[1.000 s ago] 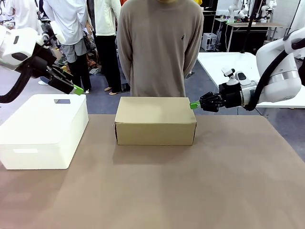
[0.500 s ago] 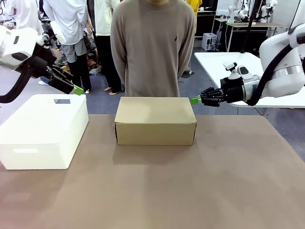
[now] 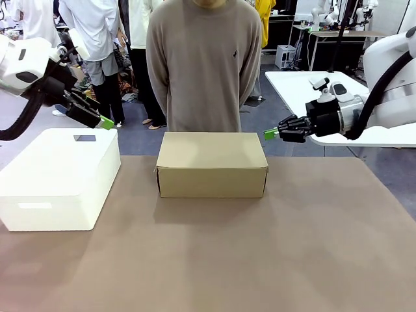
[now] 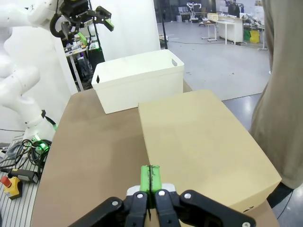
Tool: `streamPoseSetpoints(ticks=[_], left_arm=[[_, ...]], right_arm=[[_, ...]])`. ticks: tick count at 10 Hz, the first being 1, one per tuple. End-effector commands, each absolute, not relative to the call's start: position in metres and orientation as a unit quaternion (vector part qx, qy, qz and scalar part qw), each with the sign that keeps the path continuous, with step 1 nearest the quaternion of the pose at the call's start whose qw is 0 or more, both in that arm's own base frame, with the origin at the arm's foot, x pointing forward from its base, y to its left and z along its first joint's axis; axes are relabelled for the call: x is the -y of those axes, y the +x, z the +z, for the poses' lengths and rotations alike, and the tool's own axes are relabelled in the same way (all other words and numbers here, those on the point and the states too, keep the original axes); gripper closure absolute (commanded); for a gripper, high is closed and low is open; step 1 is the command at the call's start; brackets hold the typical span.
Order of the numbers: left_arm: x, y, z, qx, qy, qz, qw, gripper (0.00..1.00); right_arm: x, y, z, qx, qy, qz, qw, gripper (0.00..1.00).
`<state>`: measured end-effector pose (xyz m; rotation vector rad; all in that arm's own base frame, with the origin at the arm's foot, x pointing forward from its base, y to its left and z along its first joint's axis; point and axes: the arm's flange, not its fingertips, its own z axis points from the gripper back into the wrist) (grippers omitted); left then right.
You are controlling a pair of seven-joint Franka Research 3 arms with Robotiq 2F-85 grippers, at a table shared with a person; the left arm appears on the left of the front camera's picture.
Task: Pack the shoes into the box.
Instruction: Press down on the lid of the Shoes Box.
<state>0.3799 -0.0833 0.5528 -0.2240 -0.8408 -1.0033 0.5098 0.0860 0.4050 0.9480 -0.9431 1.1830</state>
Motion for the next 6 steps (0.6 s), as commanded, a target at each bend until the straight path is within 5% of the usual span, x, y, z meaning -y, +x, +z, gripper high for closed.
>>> streamPoseSetpoints(ticks=[1, 6], left_arm=[[0.084, 0.380, 0.553, 0.394, -0.109, -0.465, 0.785, 0.00], [0.123, 0.377, 0.570, 0.384, -0.106, -0.433, 0.809, 0.99]], right_arm=[[-0.087, 0.515, 0.403, 0.416, 0.416, 0.512, 0.625, 1.00], [-0.087, 0.515, 0.403, 0.416, 0.416, 0.512, 0.625, 1.00]])
